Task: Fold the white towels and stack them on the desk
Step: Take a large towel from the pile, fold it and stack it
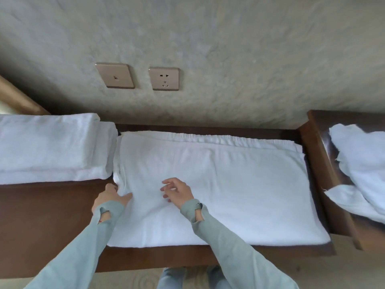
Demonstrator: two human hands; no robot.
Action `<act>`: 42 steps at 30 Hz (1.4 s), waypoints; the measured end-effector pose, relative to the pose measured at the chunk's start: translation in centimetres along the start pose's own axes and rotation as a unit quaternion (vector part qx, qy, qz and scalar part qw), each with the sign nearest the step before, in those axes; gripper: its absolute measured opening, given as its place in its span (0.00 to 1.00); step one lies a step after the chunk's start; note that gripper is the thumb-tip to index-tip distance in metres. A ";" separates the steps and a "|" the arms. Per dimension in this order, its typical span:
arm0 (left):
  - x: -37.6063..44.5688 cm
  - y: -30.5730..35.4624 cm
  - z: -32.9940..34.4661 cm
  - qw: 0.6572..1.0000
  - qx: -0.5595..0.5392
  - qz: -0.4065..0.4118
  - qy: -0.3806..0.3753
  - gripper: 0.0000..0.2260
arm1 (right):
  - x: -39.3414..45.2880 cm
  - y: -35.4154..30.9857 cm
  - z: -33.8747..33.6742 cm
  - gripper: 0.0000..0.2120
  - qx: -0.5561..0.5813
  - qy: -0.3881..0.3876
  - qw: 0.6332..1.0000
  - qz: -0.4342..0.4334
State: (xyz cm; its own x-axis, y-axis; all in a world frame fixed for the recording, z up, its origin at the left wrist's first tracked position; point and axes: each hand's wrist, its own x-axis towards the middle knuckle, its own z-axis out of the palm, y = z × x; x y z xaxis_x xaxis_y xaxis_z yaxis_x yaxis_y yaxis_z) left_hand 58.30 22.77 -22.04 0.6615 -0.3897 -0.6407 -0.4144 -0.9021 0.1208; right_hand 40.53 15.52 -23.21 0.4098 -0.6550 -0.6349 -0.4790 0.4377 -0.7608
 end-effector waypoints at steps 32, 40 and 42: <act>-10.0 6.9 6.3 0.932 -0.048 0.309 -0.184 0.42 | 9.1 -6.3 -8.1 0.22 -0.179 0.136 0.968 -0.109; -12.5 7.0 11.5 0.935 0.018 0.297 -0.195 0.36 | 9.6 -5.0 -9.6 0.28 -0.186 0.144 0.968 -0.081; -12.5 7.0 12.0 0.949 0.103 0.276 -0.115 0.37 | 9.8 -5.0 -10.2 0.32 -0.185 0.128 0.973 -0.055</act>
State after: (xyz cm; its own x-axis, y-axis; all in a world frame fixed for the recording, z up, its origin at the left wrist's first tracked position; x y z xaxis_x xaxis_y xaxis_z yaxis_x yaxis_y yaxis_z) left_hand 39.61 23.56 -22.32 0.1639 -0.7199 -0.6745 -0.7867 -0.5079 0.3509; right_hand 39.03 0.59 -24.25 0.2900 -0.8379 -0.4624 -0.7089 0.1366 -0.6920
